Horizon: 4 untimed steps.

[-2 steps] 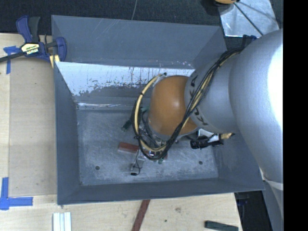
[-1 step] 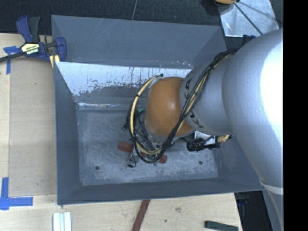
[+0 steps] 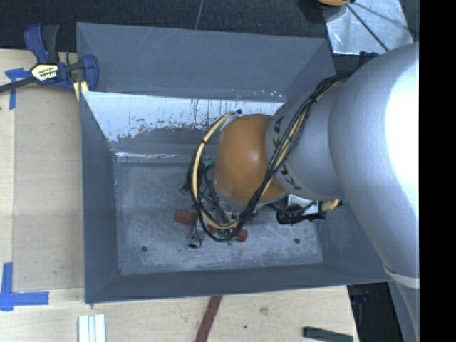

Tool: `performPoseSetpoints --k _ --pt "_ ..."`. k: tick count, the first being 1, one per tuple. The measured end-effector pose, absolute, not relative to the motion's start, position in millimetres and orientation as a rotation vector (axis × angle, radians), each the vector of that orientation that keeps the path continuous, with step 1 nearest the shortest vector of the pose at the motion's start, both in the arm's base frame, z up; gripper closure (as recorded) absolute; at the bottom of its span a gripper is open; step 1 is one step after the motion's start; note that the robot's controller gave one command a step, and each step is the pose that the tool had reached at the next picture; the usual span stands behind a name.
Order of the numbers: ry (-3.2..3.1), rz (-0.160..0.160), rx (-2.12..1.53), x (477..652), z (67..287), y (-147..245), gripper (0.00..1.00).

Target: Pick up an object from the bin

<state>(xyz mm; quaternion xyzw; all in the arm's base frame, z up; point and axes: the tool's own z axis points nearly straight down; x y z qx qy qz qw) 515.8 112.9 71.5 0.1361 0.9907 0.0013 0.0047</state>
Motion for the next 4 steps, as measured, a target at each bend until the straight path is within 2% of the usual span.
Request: performPoseSetpoints --k 1,4 --pt "3.106 0.003 0.428 515.1 73.6 112.8 1.00" --pt "3.110 0.001 0.428 515.1 124.5 112.6 1.00"
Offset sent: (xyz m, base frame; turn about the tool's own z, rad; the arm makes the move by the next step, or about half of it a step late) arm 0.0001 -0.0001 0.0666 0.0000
